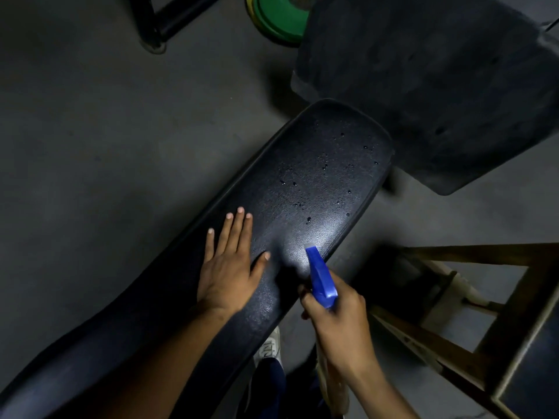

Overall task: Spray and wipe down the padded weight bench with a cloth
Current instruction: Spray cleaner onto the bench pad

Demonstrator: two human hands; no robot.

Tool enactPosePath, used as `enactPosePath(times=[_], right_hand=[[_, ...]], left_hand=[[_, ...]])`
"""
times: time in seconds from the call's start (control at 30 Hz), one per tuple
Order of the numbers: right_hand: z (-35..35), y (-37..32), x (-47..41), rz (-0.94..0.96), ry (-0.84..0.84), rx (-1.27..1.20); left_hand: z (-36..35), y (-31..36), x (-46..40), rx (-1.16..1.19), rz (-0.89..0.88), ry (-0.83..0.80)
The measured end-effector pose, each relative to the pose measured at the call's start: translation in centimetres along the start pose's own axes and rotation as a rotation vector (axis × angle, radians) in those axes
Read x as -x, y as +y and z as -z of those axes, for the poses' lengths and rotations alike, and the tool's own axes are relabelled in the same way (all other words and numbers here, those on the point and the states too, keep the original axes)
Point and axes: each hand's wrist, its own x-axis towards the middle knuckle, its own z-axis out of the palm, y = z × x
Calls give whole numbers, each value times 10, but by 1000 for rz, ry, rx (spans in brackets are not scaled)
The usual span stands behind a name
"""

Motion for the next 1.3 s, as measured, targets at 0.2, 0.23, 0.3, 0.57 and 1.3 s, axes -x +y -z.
enactPosePath(times=[0.2, 0.23, 0.3, 0.57, 1.3], right_hand=[[-9, -6, -3, 34, -88, 54], [-10, -7, -2, 46, -109, 66], [-13, -7, 2, 73, -149, 110], [-5, 18, 22, 63, -200, 214], [63, 20, 22, 121, -400, 450]], left_hand=[[-9, 1, 26, -34, 57, 17], [-10, 2, 30, -35, 66, 18], [-11, 3, 37, -32, 80, 20], [-15, 6, 55, -28, 124, 13], [-6, -4, 98, 11, 276, -30]])
